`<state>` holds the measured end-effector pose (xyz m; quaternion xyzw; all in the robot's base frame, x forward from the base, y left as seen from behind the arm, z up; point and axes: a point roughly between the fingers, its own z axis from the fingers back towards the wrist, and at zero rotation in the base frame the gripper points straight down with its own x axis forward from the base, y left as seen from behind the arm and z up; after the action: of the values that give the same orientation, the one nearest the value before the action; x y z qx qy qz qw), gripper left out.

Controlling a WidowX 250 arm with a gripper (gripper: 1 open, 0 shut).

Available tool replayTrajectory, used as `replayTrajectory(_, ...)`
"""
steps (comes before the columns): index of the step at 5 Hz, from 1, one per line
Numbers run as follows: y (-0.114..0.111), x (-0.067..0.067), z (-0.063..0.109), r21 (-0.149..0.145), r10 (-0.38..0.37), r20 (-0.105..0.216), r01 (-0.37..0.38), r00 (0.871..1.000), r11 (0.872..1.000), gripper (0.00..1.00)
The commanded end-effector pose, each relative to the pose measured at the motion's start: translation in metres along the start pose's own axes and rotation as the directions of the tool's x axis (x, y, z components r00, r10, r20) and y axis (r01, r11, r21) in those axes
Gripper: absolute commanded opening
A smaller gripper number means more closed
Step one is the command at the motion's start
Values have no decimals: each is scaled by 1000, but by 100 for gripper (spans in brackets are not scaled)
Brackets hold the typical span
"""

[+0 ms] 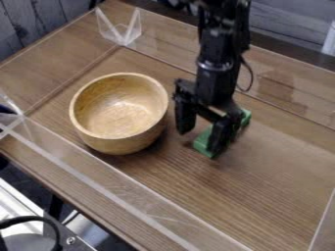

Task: Put the green block in the brown bowl

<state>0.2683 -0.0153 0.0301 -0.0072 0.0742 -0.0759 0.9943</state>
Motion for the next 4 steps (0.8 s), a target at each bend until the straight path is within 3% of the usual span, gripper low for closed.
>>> replayTrajectory(1,0,11,2,2,-7,47,6,999,1000,100)
replayTrajectory(2,0,17,2,0,-3,58,3,998,1000,0)
replayTrajectory(4,-2,23,28,-8,14,98,-13,995,1000,0)
